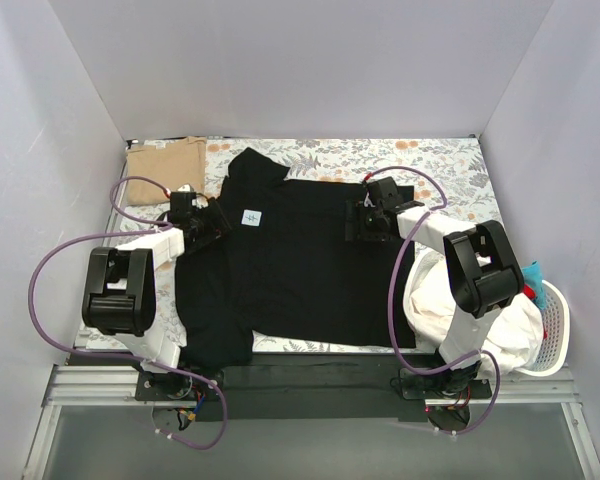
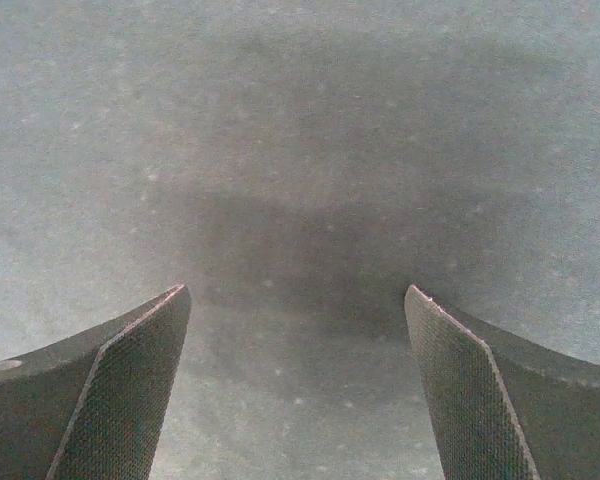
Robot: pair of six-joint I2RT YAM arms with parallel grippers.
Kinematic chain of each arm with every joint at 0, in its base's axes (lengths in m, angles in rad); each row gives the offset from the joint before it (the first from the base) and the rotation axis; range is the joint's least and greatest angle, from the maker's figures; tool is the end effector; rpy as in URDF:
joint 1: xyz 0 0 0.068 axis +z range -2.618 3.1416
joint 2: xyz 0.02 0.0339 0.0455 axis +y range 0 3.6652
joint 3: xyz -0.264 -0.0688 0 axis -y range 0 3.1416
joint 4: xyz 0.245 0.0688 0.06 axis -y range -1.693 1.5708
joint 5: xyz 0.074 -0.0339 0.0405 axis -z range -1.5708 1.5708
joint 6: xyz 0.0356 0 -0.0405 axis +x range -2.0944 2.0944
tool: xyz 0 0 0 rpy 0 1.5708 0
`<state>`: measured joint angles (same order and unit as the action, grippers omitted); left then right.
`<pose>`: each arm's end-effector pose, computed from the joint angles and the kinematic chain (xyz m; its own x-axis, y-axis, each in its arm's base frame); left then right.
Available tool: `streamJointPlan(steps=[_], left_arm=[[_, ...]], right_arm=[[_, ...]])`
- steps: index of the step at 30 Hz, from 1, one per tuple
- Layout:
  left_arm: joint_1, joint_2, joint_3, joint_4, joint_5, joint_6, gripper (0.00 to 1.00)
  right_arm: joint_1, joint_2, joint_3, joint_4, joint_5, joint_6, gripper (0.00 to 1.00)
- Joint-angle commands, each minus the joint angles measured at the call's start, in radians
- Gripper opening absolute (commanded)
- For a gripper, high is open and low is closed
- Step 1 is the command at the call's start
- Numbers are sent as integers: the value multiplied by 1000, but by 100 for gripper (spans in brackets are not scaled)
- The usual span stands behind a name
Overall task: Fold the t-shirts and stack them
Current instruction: Flatten the tshirt out
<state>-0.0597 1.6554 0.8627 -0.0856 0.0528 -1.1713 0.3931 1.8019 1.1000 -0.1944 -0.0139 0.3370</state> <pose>0.3263 -0.0214 0.1599 -0.3847 -0.8986 -0.2109 -0.6715 0.4292 -0.6040 0.3460 0.1440 0.1725 -0.8102 0.0220 -0.5858 -0.1305 0.9675 0.2167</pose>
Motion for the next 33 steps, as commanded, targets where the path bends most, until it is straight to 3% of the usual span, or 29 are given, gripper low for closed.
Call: streamJointPlan(steps=[1, 10, 16, 22, 28, 33], left_arm=[[17, -35, -30, -105, -129, 29, 90], [17, -147, -30, -86, -140, 51, 90], [1, -215, 56, -82, -94, 67, 90], [-142, -243, 111, -152, -160, 87, 90], [-186, -175, 50, -195, -111, 99, 90], [-186, -33, 64, -192, -103, 110, 90]], right_arm=[[-5, 25, 34, -51, 57, 10, 94], [-5, 39, 66, -83, 52, 8, 94], [-5, 2, 127, -112, 22, -21, 94], [-7, -114, 109, -192, 45, -26, 94], [-5, -245, -84, -211, 141, -39, 95], [-7, -156, -106, -197, 172, -26, 95]])
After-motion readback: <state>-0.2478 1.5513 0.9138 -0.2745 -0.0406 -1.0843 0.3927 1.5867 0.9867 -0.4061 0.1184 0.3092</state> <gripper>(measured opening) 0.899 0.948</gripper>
